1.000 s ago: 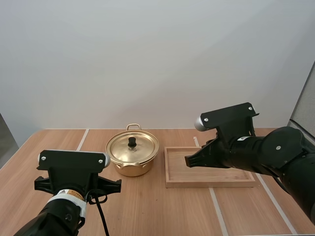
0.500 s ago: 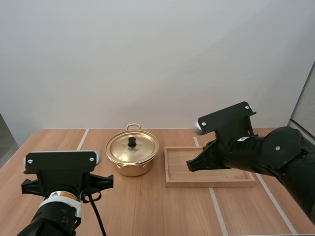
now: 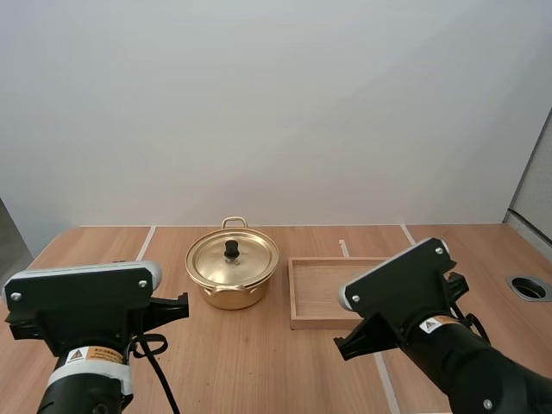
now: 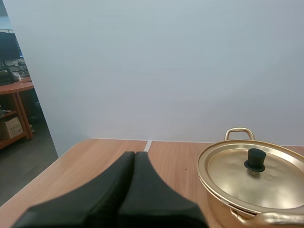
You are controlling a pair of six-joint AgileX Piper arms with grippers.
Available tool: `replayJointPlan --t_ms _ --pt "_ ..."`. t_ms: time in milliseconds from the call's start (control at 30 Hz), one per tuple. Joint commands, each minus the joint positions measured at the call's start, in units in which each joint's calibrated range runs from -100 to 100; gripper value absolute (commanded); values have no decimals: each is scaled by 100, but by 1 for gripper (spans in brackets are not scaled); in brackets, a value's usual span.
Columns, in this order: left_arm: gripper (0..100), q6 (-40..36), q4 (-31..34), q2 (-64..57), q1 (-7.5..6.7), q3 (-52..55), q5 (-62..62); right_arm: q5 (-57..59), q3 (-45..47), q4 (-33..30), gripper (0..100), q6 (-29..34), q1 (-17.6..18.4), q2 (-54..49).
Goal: Open the pot, put the grape inside, and close it
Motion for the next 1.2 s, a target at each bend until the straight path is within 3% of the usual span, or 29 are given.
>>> replayJointPlan --t_ms 0,233,400,500,733,800,900,1000,1167 --pt "1 -33 24 -35 8 0 2 -297 75 -119 0 -40 16 -373" --pt "1 -33 24 -35 8 0 -28 -286 75 -208 0 -40 16 -625" --pt "0 -33 -28 -35 8 0 -1483 -305 109 -245 0 79 16 -644" --pt "0 -33 -166 -35 8 0 -1770 -310 134 -518 0 761 16 -864" --pt "0 -33 -185 -35 8 0 -2212 -287 134 -2721 0 3902 16 -1150" --pt "0 -33 -185 -35 8 0 -2269 -138 134 -2895 0 4263 16 -1162" --pt "0 -33 -245 -35 8 0 -2327 194 134 -2904 0 4324 16 -1162" --pt "0 178 -1219 -35 8 0 -2327 507 134 -2904 0 4324 16 -1162" --pt "0 1876 -3107 -35 8 0 -2089 940 157 -2849 0 4324 16 -1162"
